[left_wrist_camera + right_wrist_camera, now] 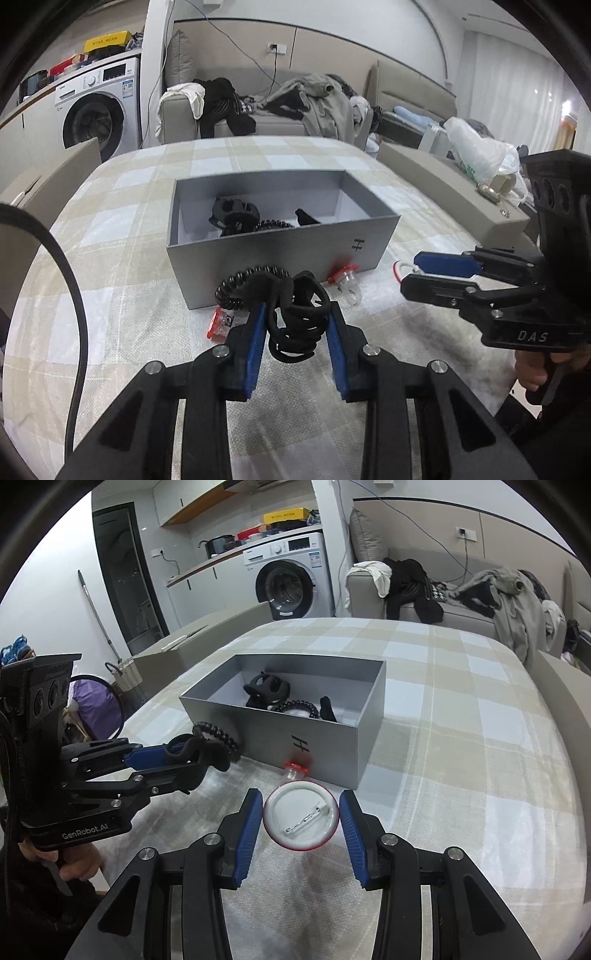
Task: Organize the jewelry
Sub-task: 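Carry the lid and coil tie over the grey box and lower them in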
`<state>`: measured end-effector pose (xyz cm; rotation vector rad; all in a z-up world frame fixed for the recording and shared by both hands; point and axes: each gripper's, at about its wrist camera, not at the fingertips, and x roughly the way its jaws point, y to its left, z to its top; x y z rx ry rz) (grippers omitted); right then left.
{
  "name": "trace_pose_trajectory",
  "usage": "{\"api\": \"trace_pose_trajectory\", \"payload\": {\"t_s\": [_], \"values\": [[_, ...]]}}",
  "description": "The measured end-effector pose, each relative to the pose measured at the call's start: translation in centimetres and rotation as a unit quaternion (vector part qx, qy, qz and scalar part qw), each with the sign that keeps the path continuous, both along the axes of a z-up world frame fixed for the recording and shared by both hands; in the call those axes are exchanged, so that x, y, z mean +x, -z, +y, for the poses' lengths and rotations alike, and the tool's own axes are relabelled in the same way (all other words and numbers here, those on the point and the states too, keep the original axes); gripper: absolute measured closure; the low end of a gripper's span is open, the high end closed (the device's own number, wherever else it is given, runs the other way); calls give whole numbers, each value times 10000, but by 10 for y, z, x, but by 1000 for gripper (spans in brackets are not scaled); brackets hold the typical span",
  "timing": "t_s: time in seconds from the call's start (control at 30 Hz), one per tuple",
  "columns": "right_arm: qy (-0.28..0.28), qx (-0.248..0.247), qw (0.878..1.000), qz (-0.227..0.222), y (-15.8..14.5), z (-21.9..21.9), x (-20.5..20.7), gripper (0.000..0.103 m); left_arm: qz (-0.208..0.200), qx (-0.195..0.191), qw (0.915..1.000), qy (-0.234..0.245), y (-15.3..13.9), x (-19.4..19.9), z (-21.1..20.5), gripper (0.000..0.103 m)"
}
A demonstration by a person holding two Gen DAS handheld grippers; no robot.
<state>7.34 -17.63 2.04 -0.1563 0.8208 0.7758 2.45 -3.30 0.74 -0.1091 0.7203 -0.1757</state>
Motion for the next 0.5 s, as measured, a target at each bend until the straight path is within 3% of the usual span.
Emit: {"api": "trace_pose_trajectory", "payload": {"t_s": [0.5], "values": [[-11,412,9985,-350,-29,9,-4,61,-623,-236,9976,-211,-22,-12,8,77]]}}
